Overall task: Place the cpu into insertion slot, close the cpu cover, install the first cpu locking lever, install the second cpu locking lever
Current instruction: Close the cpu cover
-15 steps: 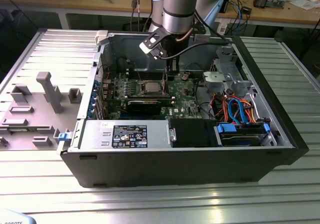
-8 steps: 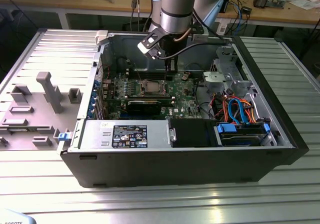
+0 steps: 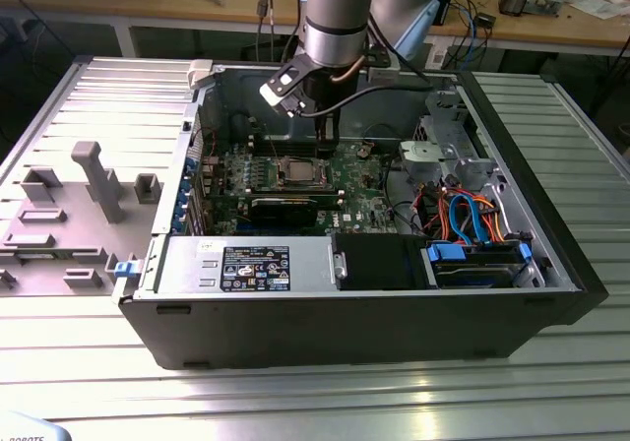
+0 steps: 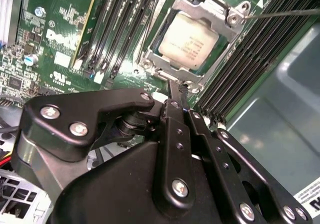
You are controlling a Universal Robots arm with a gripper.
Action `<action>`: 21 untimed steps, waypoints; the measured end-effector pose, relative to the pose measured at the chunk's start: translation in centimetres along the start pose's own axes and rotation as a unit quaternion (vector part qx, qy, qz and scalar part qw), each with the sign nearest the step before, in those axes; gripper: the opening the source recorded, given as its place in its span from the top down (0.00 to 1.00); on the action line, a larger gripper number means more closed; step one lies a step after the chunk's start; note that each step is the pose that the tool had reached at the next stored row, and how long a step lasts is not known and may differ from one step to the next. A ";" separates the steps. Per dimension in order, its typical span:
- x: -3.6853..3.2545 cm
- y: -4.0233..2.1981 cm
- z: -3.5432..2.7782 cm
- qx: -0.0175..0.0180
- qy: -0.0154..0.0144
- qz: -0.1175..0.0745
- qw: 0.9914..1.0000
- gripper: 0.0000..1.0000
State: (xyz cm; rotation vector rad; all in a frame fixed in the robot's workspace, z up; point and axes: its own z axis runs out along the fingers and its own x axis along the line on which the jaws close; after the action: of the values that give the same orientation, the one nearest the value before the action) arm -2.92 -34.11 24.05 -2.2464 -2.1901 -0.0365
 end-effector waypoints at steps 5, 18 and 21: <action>-0.02 -0.79 0.06 0.001 0.000 0.000 1.000 0.89; -0.07 -1.86 0.20 0.002 0.000 0.000 1.000 0.89; -0.07 -1.87 0.20 0.002 0.000 0.000 1.000 0.89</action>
State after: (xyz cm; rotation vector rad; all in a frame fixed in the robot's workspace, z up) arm -4.79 -34.13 23.82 -2.2447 -2.1884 -0.0325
